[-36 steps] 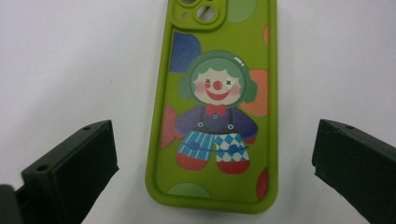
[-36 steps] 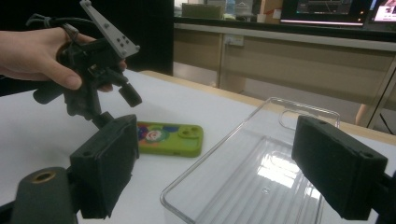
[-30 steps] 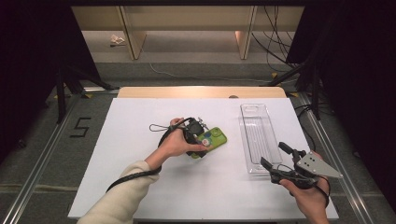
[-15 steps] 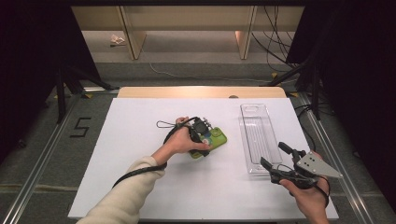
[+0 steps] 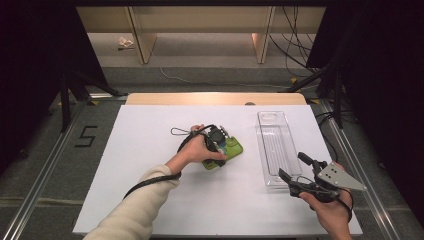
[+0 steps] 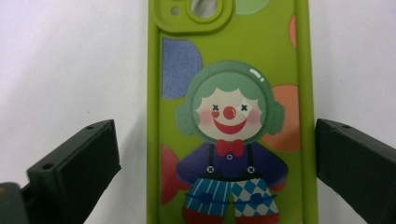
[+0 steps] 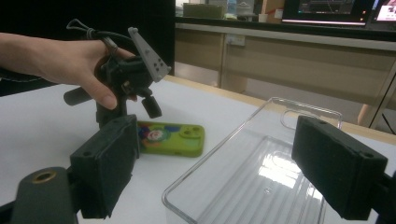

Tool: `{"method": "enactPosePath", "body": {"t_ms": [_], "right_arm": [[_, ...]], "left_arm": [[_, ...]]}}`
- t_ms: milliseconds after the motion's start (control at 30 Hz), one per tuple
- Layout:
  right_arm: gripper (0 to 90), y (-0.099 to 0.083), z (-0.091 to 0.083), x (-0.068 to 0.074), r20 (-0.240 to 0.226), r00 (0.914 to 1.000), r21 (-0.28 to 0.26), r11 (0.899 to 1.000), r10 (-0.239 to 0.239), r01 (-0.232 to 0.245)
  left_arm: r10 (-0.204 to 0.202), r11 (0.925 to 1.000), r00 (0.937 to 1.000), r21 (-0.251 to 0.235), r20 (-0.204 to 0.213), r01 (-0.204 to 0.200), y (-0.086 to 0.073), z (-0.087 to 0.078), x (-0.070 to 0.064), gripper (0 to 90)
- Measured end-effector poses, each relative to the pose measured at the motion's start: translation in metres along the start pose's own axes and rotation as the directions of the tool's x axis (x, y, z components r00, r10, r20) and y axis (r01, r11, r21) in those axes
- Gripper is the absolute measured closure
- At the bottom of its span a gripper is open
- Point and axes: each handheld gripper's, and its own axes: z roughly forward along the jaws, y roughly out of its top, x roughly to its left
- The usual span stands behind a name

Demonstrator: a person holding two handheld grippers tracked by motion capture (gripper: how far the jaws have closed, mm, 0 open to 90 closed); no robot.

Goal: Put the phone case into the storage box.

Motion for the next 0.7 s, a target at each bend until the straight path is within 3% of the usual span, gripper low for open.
{"method": "enactPosePath", "body": {"t_ms": [400,700], "right_arm": [[16.0,-0.0005,0.0007,0.0003,-0.005,1.0,0.004,1.0,0.001,-0.001],[16.1,-0.0009,0.001,0.0001,-0.004,1.0,0.009,1.0,-0.004,0.004]], "left_arm": [[0.012,0.9994,0.9997,0.031,0.02,-0.013,0.0045,0.0018,0.0016,4.5],[-0.001,0.9988,0.9986,0.049,0.052,-0.002,0.007,0.0039,0.0053,6.4]]}}
